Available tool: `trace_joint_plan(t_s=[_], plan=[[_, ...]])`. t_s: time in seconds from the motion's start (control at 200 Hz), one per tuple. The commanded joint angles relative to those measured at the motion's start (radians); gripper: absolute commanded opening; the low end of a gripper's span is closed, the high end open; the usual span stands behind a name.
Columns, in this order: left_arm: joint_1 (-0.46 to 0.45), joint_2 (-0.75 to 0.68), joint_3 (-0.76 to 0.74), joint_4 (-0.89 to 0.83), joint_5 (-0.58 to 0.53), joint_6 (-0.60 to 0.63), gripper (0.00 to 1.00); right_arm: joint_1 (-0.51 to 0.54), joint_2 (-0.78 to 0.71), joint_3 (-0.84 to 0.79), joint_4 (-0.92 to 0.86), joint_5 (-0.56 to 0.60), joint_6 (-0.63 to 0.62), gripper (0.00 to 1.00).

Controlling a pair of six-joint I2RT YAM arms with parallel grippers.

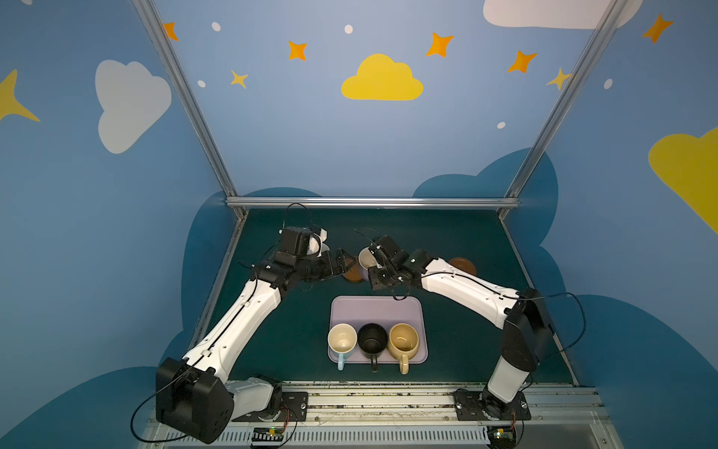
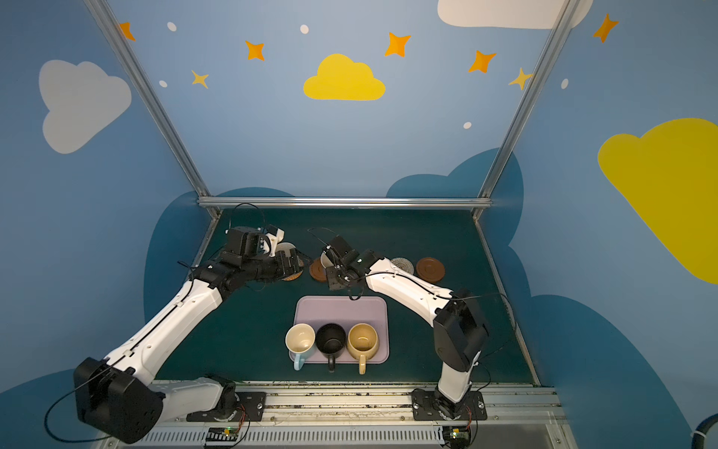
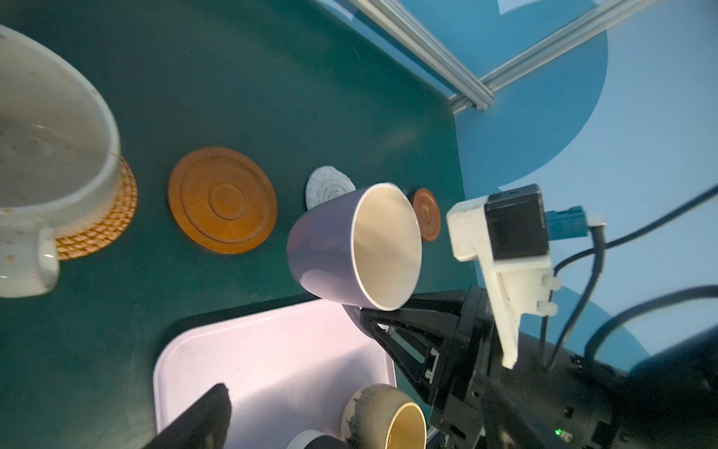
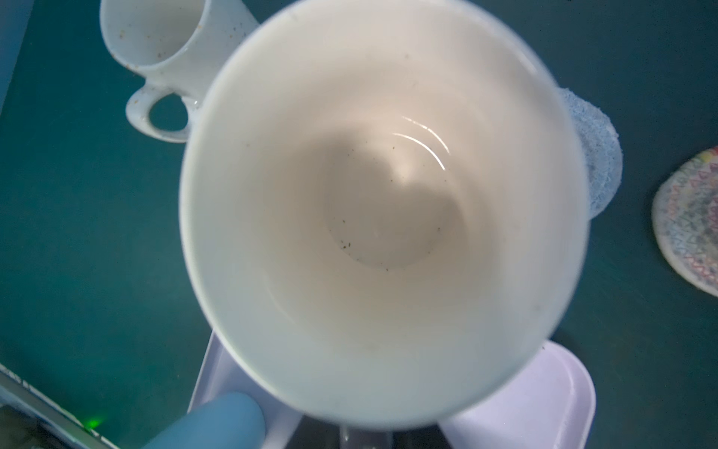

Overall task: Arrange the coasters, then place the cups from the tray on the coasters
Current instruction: 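Lift the cream mug with the right gripper toward the coaster row, then lower the held mug onto the wooden coaster beside the speckled mug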

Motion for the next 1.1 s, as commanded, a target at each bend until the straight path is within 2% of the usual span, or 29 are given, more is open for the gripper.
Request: trace_joint_plan(t_s=[0.0,0.516,1.096], plan=[[0.028,0.003,0.023,0.000,0.000,0.008,0.99,-0.016,0.031,0.107,-0.026,0.006,0.003,0.00],[0.081,0.039,0.009,0.009,-0.026,0.012,0.99,-0.013,0.318,0.525,-0.258,0.039,0.147,0.00],[0.087,0.016,-0.075,0.009,-0.028,0.010,0.99,-0.009,0.525,0.728,-0.308,0.014,0.200,0.00]])
